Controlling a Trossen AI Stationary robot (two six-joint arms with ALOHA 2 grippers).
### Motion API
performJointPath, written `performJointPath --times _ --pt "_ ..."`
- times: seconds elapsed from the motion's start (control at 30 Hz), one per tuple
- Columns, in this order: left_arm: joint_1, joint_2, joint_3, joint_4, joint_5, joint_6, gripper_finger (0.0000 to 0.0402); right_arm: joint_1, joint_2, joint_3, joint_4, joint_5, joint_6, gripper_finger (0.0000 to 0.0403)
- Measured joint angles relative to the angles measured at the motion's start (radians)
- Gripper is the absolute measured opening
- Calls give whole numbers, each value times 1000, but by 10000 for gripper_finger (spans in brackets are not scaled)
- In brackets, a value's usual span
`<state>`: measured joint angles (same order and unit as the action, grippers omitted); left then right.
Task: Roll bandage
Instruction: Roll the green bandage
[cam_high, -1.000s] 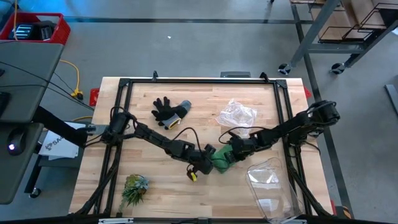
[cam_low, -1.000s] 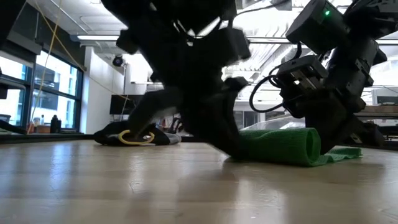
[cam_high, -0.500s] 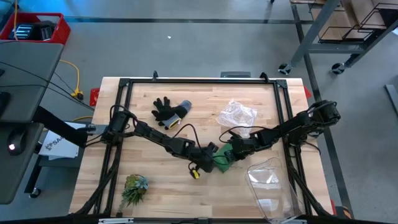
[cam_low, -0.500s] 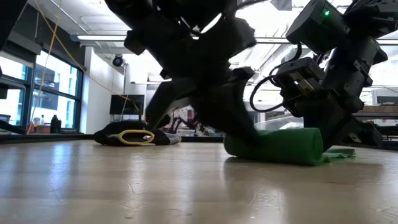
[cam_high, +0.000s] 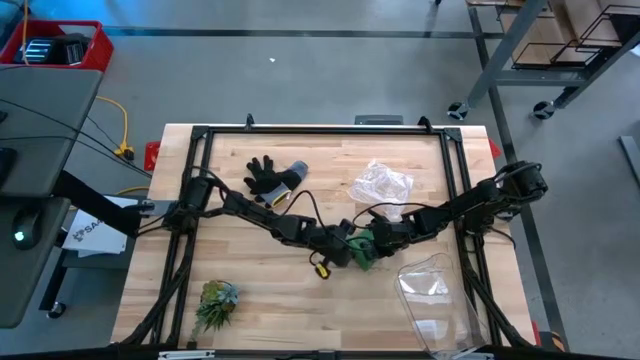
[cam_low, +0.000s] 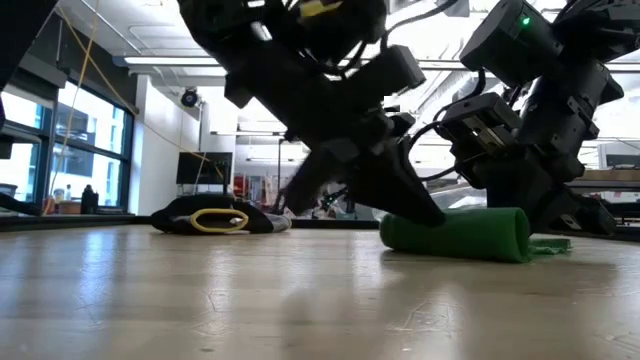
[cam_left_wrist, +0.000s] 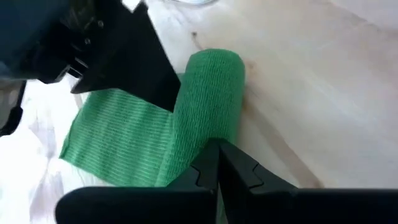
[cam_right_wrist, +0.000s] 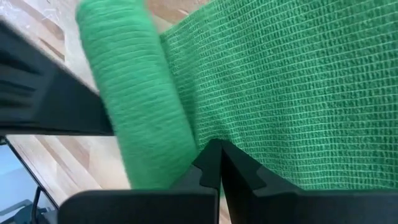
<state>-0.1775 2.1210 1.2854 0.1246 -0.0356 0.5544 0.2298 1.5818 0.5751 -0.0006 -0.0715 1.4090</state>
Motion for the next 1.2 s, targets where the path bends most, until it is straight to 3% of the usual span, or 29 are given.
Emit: performJointPath --times 0.23,0.6,0.87,1.07,1.2 --pt "2 21 0 24 -29 -1 0 -1 -37 -3 -35 42 0 0" --pt "5 26 33 28 -71 -1 0 -18 -213 -3 -292 138 4 0" --pt "33 26 63 37 -70 0 0 -110 -337 -2 -441 175 -56 0" --pt "49 26 63 35 -81 -1 0 -199 -338 -2 -497 164 -131 0" --pt "47 9 63 16 -141 0 0 -232 -350 -2 -497 146 -184 0"
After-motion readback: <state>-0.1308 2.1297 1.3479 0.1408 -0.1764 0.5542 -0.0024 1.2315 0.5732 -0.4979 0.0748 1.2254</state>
